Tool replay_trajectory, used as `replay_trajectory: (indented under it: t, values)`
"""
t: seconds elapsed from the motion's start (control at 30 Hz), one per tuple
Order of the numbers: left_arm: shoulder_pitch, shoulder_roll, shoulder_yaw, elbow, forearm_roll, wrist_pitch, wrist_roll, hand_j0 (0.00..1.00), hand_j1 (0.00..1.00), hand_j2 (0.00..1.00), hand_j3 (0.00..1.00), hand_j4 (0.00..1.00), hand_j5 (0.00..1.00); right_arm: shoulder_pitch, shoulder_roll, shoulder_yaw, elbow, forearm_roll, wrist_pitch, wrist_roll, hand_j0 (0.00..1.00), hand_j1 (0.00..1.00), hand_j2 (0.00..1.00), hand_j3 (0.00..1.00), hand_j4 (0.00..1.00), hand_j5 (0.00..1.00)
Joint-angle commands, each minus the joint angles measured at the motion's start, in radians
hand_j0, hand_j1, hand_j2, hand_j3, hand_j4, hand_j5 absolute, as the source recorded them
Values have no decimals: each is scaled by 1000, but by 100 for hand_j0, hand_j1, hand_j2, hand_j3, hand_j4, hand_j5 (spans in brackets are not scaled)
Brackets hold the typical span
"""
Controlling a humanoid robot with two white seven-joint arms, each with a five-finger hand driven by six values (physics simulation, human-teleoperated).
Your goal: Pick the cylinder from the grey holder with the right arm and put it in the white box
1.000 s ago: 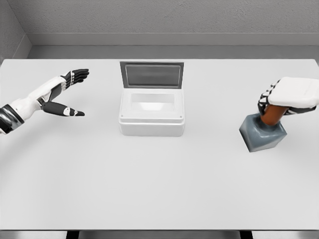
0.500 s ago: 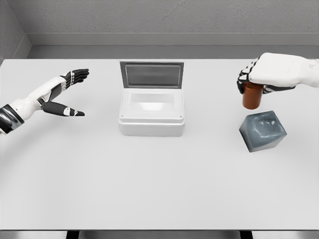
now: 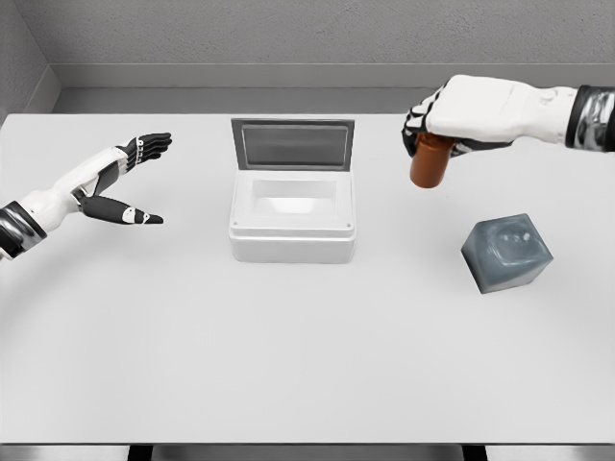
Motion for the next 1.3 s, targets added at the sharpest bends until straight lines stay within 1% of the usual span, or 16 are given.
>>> replay_trajectory:
  t: [0.0,0.13,0.17,0.2,0.37,0.4,0.5,0.6,0.67,0.83,1.1,1.13,1.17,1.27]
  values:
    - [0,0,2,0,6,1,0,100,100,100,100,100,100,-2,59,13,25,-2,3,0,23,23,23,23,23,23]
    - [0,0,2,0,6,1,0,100,100,100,100,100,100,-43,125,36,50,-1,3,0,23,23,23,23,23,23]
    - [0,0,2,0,6,1,0,100,100,100,100,100,100,-43,137,40,51,-1,3,0,23,23,23,23,23,23]
    - [0,0,2,0,6,1,0,100,100,100,100,100,100,-54,146,57,53,1,3,0,23,23,23,23,23,23]
    - [-2,0,2,0,6,1,0,100,100,100,100,100,100,-72,189,69,64,21,3,0,23,23,23,23,23,23]
    - [-2,0,2,0,6,1,0,100,100,100,100,100,100,-81,211,77,88,22,3,0,23,23,23,23,23,23]
    - [0,0,2,0,6,1,0,100,100,100,100,100,100,-95,241,88,114,33,3,0,23,23,23,23,23,23]
    - [0,0,2,0,6,1,0,100,100,100,100,100,100,-117,263,97,172,37,3,0,23,23,23,23,23,23]
    - [-2,0,2,0,6,1,0,100,100,100,100,100,100,-120,292,109,206,77,3,0,23,23,23,23,23,23]
    - [0,0,2,0,6,1,0,100,100,100,100,100,100,-117,297,157,223,77,3,0,23,23,23,23,23,23]
    - [0,-4,2,0,4,1,-1,100,100,100,100,100,100,-110,295,161,222,79,3,0,24,24,24,24,24,24]
    - [0,-4,2,0,4,1,-1,100,100,100,100,100,100,-110,295,160,220,79,3,0,52,52,52,52,52,52]
    - [0,-4,2,0,4,1,-1,100,100,100,100,100,100,-110,295,157,217,80,3,0,100,100,100,100,100,100]
    - [0,-4,2,0,4,1,-1,100,100,100,100,100,100,-112,295,155,205,85,3,0,100,100,100,100,100,100]
